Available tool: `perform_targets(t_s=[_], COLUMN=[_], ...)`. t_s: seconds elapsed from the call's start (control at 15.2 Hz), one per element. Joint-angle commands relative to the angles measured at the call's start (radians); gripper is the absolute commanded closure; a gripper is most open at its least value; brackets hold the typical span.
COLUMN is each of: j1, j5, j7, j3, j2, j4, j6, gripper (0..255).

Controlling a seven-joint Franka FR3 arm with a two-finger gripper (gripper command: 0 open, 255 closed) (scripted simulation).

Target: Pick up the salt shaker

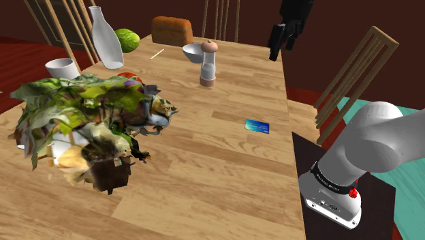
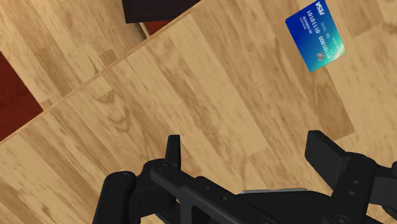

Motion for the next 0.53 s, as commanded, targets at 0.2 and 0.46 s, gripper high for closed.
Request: perform_targets(t_s=[0.2, 0.46], j1=[-0.001, -0.001], j5=[0.021, 0.053], j7=[0.002, 0.0], j3=[-0.01, -0.022], j2=[0.132, 0.305], j4=[0.087, 0.219], j6=[0.034, 0.06], gripper=[0, 0])
